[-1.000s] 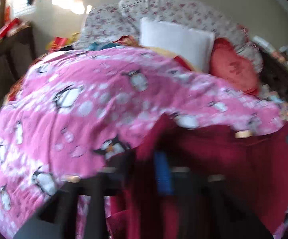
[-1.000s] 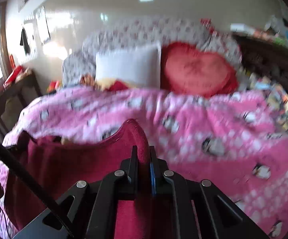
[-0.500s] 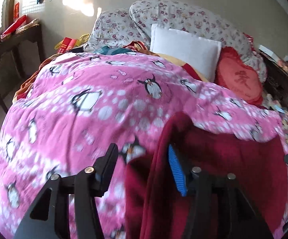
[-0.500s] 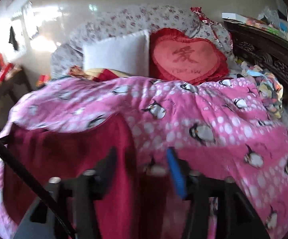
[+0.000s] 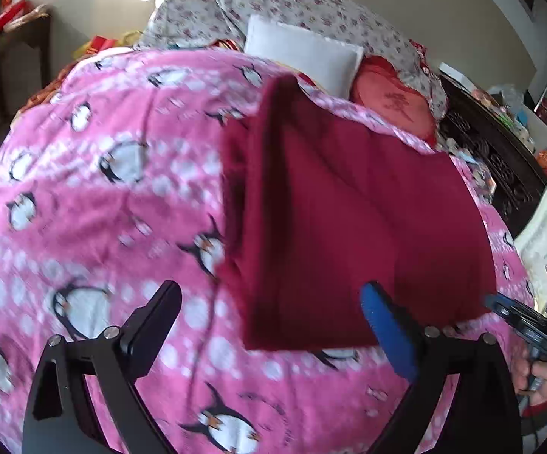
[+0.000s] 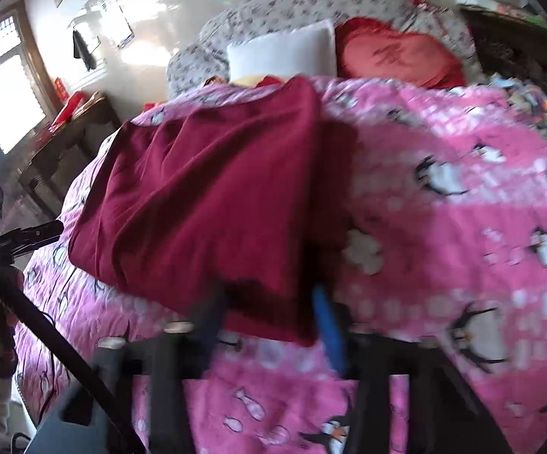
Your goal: Fold small clothes
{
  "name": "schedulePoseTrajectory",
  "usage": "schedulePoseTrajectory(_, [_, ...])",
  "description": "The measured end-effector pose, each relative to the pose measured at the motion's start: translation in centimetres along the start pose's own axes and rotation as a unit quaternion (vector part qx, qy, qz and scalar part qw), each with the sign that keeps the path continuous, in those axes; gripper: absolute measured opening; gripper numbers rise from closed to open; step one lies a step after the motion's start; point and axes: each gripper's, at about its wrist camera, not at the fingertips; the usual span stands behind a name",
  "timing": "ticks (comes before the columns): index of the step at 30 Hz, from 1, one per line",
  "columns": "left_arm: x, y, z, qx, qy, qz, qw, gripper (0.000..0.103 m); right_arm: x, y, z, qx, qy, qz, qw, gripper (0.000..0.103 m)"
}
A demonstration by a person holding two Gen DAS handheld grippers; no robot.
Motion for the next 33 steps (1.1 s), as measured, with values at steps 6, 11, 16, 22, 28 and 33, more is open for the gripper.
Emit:
schedulePoseTrajectory(6, [3.3,-2.1,-0.7,0.036,0.052,0.043,0.997,0.037,0.0,0.8,0.2,-0.028,-0.014,-0.019,0.999,0.01])
schedulePoseTrajectory(11, [3.0,-3.4,-1.0,0.085,0.054,0.064,0.9929,0.025,-2.3,1.7,1.0,-0.062,-0.009,-0.048,0.997,0.01])
schedulePoseTrajectory(16, [3.4,-2.5,-1.4,0.068,0.064,0.055,0.9941,0.026,1.2,1.0,-0.6,-0.069,0.037,-0.093,0.993,0.01])
schedulePoseTrajectory(22, [0.5,-3.9,-1.1,0.105,0.017,0.113,0.9879,0.033,-2.0,1.7,0.2,-0.047,0.005,-0.105,0.993,0.046])
schedulePoseTrajectory(28, [-1.1,-5.6,0.7,0.121,-0.03,0.126,0.9842,0.045,-3.5,4.2,2.3,-0.062,-0.02,-0.096,0.993,0.055])
schedulePoseTrajectory(33, [-0.7,-5.7,2.9,0.104,-0.047,0.13,0.985,0.054,-0.8,6.4,4.3,-0.084,-0.019,-0.08,0.993,0.055])
Point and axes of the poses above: each gripper's, at about its wrist camera, not at the fingertips, and x roughly the way its jaws point, y to its left, z to its top, and after that the axes turned 12 degrees about z, right-handed
